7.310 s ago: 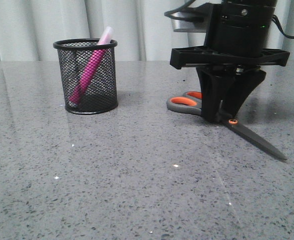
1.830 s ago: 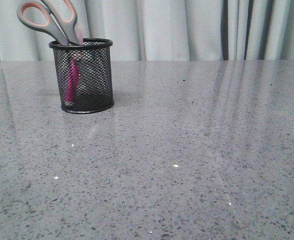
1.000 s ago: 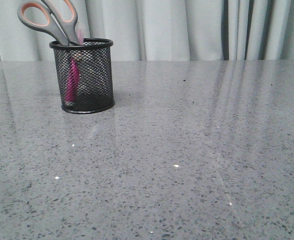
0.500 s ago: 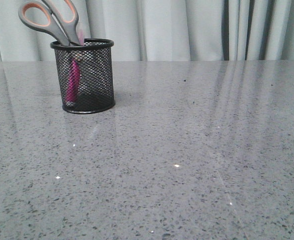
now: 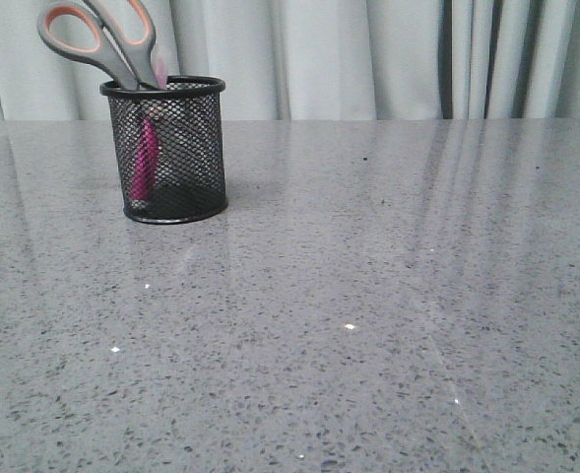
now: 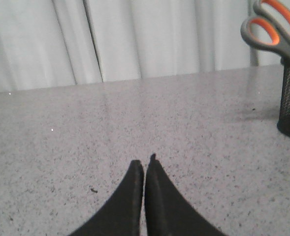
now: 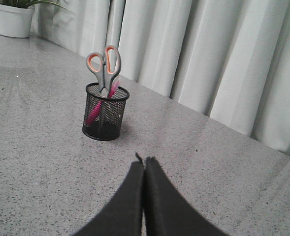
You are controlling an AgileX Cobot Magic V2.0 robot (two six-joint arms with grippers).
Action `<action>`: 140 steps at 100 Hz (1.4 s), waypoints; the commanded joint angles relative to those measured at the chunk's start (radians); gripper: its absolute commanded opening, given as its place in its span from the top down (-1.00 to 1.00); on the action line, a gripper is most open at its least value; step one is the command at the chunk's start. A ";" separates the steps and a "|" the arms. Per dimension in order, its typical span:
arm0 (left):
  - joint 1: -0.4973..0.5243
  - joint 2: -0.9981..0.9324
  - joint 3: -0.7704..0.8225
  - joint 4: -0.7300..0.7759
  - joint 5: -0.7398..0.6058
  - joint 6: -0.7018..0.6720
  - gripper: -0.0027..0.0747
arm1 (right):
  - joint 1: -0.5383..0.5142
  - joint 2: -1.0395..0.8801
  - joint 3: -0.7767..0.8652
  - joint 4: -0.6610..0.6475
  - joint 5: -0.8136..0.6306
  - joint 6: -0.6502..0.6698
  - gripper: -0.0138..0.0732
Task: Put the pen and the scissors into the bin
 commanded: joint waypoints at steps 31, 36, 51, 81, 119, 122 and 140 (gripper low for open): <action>-0.006 -0.026 0.032 0.022 -0.023 -0.021 0.99 | -0.003 0.011 -0.024 -0.007 -0.072 0.000 0.79; -0.006 -0.026 0.032 0.016 -0.021 -0.021 0.99 | -0.003 0.011 -0.024 -0.007 -0.072 0.000 0.79; -0.006 -0.026 0.032 0.014 -0.021 -0.021 0.99 | -0.003 0.011 -0.024 -0.007 -0.072 0.000 0.79; -0.006 -0.026 0.032 0.014 -0.021 -0.021 0.99 | -0.003 0.011 -0.024 -0.007 -0.072 0.000 0.79; -0.006 -0.026 0.032 0.014 -0.021 -0.021 0.99 | -0.003 0.011 -0.024 -0.007 -0.072 0.000 0.79; -0.006 -0.026 0.032 0.014 -0.021 -0.021 0.99 | -0.003 0.011 -0.024 -0.007 -0.072 0.000 0.79; -0.006 -0.026 0.032 0.014 -0.021 -0.021 0.99 | -0.003 0.011 -0.024 -0.007 -0.072 0.000 0.79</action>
